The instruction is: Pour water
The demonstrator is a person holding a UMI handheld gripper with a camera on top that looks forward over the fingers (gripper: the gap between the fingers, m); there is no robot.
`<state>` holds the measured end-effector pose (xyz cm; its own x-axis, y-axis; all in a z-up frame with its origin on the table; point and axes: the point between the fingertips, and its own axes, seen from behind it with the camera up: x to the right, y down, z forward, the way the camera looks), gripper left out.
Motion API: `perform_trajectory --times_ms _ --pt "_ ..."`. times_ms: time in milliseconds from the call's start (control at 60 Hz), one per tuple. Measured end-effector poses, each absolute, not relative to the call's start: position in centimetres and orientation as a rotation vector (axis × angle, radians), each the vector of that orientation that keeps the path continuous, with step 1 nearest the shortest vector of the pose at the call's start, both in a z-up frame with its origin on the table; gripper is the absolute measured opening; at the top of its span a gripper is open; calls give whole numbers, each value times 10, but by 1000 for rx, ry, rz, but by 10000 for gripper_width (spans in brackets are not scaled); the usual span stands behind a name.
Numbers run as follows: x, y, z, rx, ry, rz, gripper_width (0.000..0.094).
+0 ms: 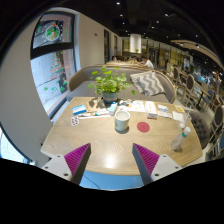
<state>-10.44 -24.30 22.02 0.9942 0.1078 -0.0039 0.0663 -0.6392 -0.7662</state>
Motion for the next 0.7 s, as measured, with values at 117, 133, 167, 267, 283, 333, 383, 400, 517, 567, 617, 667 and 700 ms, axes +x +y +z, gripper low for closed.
perform_trajectory --times_ms 117,133,167,267,283,333,383,400,517,567,617,667,700 --pt "-67 -242 207 -2275 -86 62 856" --pt "-59 -242 204 -2276 -83 61 854" --pt "-44 -242 199 -2276 -77 58 855" --pt "1 -245 185 -2257 -58 43 855" --pt "10 -245 182 -2253 -56 40 854" --pt "35 -248 172 -2244 -51 25 855" --pt "63 -250 162 -2236 -44 8 855" --pt "72 -250 159 -2232 -40 4 856" --pt "134 -251 131 -2215 -10 -21 855" --pt "160 -248 119 -2207 4 -30 854" --pt "184 -242 110 -2192 18 -37 855" --pt "207 -233 101 -2173 35 -46 853" --pt "220 -225 96 -2157 44 -48 854"
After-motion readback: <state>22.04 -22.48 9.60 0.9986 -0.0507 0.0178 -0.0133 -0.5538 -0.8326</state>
